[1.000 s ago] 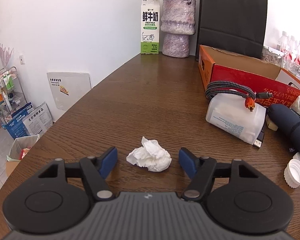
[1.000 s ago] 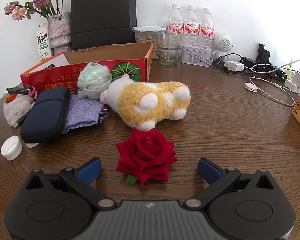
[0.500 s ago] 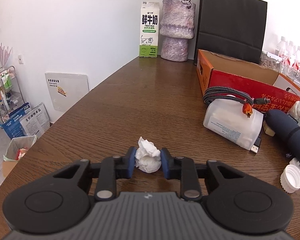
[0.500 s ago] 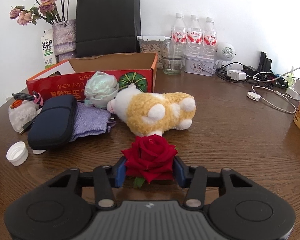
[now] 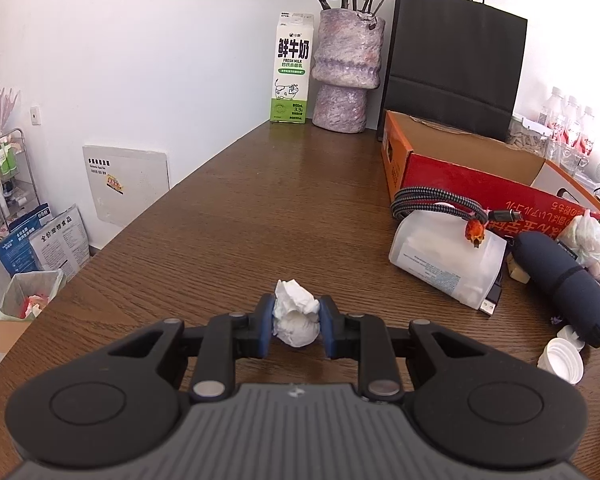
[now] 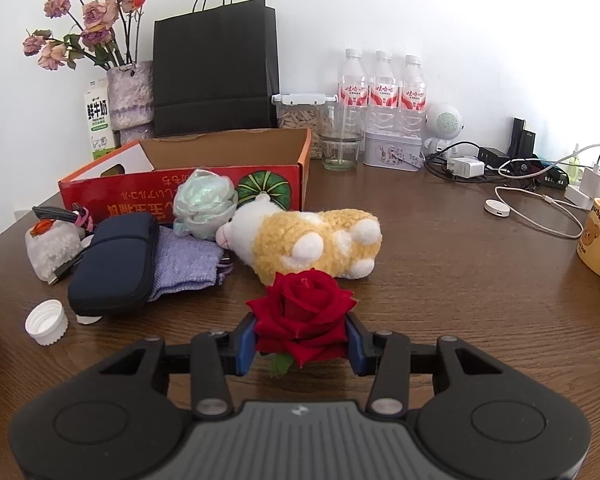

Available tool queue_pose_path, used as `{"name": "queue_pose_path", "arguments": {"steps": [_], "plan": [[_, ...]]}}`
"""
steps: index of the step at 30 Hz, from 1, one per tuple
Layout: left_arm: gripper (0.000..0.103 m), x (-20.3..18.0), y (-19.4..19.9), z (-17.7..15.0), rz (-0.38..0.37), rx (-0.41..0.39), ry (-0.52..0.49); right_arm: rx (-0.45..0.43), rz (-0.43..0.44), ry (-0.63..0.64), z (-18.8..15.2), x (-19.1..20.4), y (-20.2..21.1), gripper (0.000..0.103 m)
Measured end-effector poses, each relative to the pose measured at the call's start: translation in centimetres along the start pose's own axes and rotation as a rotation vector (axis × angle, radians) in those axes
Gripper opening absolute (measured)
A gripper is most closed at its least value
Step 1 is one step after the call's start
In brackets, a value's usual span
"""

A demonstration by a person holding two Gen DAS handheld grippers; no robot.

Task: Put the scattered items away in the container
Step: 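Carry the tissue ball and red rose with both grippers over the box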

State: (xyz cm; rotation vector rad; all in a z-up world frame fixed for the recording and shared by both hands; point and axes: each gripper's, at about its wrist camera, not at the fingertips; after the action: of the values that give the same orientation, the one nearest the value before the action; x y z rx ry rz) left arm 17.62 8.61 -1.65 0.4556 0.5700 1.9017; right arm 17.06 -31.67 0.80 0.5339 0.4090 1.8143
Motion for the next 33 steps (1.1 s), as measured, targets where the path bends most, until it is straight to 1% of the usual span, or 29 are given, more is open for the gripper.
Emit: {"name": "queue_pose_path", "arguments": {"steps": [8, 13, 17, 22, 26, 30, 33], "plan": [[0.024, -0.6, 1.8, 1.5, -0.034, -0.063, 0.012, -0.053, 0.008, 0.030, 1.6, 0.6, 0.7, 0.043], [0.024, -1.6, 3.1, 3.4, -0.083, -0.120, 0.017, -0.103, 0.030, 0.062, 3.7, 1.6, 0.9, 0.043], [0.024, -3.0, 3.9, 5.2, -0.138, -0.164, 0.022, -0.152, 0.058, 0.087, 5.9, 2.7, 0.5, 0.043], [0.024, -5.7, 4.4, 7.4, -0.194, -0.210, 0.017, -0.191, 0.089, 0.119, 8.6, 4.2, -1.3, 0.043], [0.024, -8.3, 4.1, 9.0, -0.244, -0.235, 0.010, -0.208, 0.123, 0.113, 10.7, 4.6, -3.1, 0.043], [0.024, -11.0, 3.3, 10.8, -0.284, -0.259, 0.002, -0.229, 0.140, 0.115, 12.6, 4.9, -5.1, 0.043], [0.024, -12.8, 2.0, 12.0, -0.311, -0.256, 0.001, -0.240, 0.155, 0.105, 13.8, 4.8, -6.7, 0.043]]}}
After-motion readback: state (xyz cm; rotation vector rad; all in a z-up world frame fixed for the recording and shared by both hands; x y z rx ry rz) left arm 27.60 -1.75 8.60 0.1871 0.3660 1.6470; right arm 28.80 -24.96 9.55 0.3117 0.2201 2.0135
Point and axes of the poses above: each gripper's, at about its wrist camera, not at the fingertips, and y roughly against the way its jaws point, x to its left, z to its top, and after that the axes turned 13 degrees about z, right-handed
